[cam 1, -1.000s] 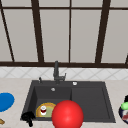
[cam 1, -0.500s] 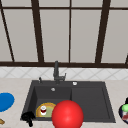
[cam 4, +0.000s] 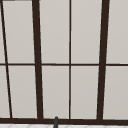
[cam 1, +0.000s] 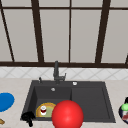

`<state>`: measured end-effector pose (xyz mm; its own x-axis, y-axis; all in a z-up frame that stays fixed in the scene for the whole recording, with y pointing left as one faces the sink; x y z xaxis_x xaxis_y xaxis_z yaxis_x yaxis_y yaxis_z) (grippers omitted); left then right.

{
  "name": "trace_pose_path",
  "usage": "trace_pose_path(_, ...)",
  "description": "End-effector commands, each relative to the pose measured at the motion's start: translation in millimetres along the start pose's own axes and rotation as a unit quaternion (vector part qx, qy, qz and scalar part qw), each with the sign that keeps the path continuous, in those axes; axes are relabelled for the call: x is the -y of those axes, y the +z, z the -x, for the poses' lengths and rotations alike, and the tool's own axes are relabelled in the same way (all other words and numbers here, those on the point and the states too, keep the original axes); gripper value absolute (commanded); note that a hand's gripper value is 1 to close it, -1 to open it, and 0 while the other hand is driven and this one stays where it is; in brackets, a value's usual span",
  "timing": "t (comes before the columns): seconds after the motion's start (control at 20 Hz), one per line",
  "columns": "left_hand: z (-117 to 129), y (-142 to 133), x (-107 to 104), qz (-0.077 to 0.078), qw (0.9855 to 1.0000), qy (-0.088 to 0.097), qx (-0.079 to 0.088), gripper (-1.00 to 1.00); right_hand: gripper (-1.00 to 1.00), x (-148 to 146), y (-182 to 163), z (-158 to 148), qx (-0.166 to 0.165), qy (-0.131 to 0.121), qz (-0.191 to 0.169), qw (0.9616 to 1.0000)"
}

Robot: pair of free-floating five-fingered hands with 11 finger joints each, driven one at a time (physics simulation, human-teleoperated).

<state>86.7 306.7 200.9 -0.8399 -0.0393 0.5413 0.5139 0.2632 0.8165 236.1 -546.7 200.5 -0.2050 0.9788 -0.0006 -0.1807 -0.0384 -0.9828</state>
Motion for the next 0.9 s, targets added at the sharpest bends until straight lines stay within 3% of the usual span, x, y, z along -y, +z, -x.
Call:
trace_pose_path(0.0, 0.0, 0.0, 0.0, 0.000, 1.0000, 0.000, 0.000, 0.00, 1.00, -26.5, -19.3, 3.1, 0.004, 0.001, 0.000, 1.0000)
trace_pose_path(0.2, 0.0, 0.0, 0.0, 0.000, 1.0000, 0.000, 0.000, 0.00, 1.00, -53.6, -18.2, 18.1, 0.015, -0.006, 0.018, 0.9997)
trace_pose_path(0.4, 0.0, 0.0, 0.0, 0.000, 1.0000, 0.000, 0.000, 0.00, 1.00, -61.6, -20.7, 31.5, 0.034, -0.003, 0.036, 0.9988)
trace_pose_path(0.85, 0.0, 0.0, 0.0, 0.000, 1.0000, 0.000, 0.000, 0.00, 1.00, -65.1, -41.5, 65.0, 0.040, -0.025, 0.000, 0.9989)
